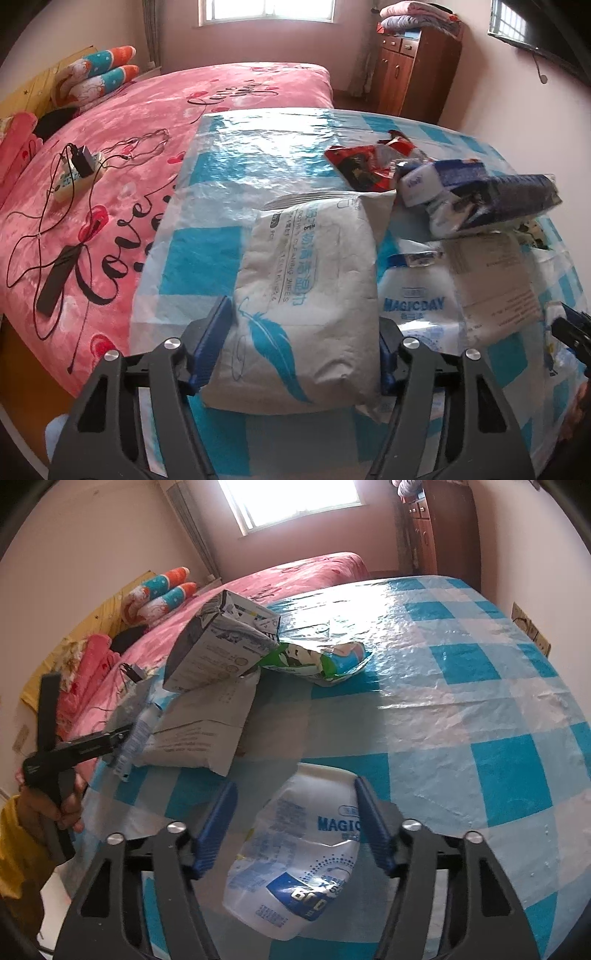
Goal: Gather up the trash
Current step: 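Grasp the white paper package with the left gripper while the right gripper grasps the white bottle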
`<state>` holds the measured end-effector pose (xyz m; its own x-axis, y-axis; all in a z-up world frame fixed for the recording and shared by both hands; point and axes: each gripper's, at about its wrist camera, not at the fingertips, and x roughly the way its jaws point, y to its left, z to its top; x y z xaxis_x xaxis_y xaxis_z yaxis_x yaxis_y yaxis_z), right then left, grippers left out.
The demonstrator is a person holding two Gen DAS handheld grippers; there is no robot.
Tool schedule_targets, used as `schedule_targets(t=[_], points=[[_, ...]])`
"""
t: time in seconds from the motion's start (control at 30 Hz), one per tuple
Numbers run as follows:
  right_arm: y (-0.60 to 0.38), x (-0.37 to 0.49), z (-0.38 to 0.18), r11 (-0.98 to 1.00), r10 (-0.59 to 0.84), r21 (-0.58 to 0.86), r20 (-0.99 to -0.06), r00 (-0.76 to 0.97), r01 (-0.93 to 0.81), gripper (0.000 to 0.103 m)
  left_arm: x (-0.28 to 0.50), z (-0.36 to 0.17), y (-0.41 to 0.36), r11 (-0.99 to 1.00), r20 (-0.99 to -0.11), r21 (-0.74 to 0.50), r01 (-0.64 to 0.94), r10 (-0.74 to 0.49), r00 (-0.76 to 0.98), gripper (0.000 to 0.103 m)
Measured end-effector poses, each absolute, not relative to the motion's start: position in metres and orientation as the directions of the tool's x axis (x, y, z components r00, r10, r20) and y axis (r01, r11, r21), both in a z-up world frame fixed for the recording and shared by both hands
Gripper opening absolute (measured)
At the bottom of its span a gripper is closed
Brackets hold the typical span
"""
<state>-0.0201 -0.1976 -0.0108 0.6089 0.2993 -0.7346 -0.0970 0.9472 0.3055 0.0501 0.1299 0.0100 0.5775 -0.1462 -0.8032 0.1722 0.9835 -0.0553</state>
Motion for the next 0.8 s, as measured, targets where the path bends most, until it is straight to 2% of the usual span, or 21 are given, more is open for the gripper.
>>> schedule_targets(t=[0.07, 0.27, 0.47, 0.53, 0.6, 0.67, 0.8], points=[[-0.193, -0.019, -0.010, 0.953, 0.287, 0.283, -0.743, 0.605, -0.104, 0.050, 0.044, 0.011, 0.125, 0.983, -0.801, -0.058, 0.177, -0.152, 0.579, 0.066], [-0.187, -0.018, -0.012, 0.950, 0.307, 0.276, -0.744, 0.593, -0.146, 0.049, 0.021, 0.014, 0.116, 0.978, -0.799, -0.107, 0.176, -0.190, 0.571, 0.064], [-0.183, -0.017, -0.014, 0.887, 0.461, 0.385, -0.704, 0.540, -0.255, 0.049, -0.012, 0.016, 0.106, 0.970, -0.801, -0.147, 0.192, -0.231, 0.552, 0.064], [-0.183, -0.017, -0.014, 0.882, 0.470, 0.391, -0.702, 0.535, -0.262, 0.052, -0.022, 0.017, 0.101, 0.970, -0.804, -0.131, 0.207, -0.226, 0.550, 0.065], [-0.180, -0.018, -0.011, 0.883, 0.468, 0.383, -0.702, 0.537, -0.270, 0.071, -0.030, 0.016, 0.097, 0.967, -0.806, -0.118, 0.227, -0.227, 0.547, 0.069], [-0.180, -0.019, -0.009, 0.901, 0.433, 0.349, -0.714, 0.550, -0.257, 0.079, -0.033, 0.017, 0.097, 0.966, -0.801, -0.109, 0.236, -0.226, 0.554, 0.071], [-0.174, -0.023, -0.009, 0.928, 0.371, 0.272, -0.743, 0.557, -0.255, 0.079, -0.033, 0.020, 0.100, 0.966, -0.784, -0.107, 0.237, -0.228, 0.577, 0.077]])
